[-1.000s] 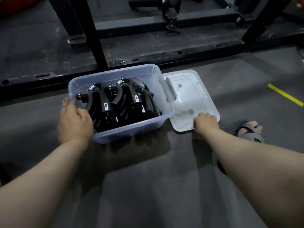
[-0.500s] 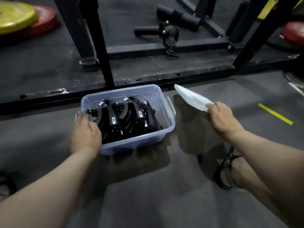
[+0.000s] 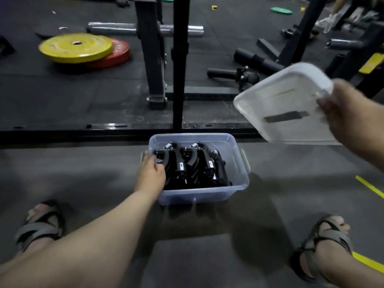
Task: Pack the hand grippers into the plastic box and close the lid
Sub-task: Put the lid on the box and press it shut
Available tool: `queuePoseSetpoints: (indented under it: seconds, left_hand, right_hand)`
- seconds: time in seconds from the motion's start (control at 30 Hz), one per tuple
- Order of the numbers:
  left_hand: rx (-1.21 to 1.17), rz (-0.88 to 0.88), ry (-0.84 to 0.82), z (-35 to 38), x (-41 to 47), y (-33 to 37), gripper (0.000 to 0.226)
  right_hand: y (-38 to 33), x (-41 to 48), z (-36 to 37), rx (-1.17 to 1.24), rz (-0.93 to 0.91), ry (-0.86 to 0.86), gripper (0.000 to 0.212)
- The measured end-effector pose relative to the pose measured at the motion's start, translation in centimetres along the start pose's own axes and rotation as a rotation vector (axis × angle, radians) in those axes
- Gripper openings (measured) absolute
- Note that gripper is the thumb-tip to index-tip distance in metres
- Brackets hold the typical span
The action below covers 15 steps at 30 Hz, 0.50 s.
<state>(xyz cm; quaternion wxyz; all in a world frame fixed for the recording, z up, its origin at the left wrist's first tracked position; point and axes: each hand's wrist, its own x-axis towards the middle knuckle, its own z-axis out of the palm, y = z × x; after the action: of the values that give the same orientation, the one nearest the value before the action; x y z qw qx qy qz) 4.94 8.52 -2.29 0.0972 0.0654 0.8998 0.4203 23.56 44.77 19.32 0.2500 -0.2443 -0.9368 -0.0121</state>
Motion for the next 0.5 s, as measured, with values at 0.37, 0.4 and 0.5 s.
queuePoseSetpoints:
  seconds: [0.37, 0.4, 0.5]
  left_hand:
    - [-0.445, -0.272, 0.068, -2.6, 0.2, 1.7, 0.033]
    - [-0.493, -0.302, 0.063, -2.9, 0.5, 1.6, 0.030]
    - [-0.666, -0.389, 0.005, -3.1, 1.5, 1.0, 0.025]
  right_hand:
    - [-3.4, 2.1, 3.8, 1.085, 0.583, -0.022, 0.032]
    - [-3.9, 1.6, 4.7, 1.165, 0.674, -0.144, 0.035]
    - [-5.2, -0.2, 7.2, 1.193, 0.867, -0.465, 0.036]
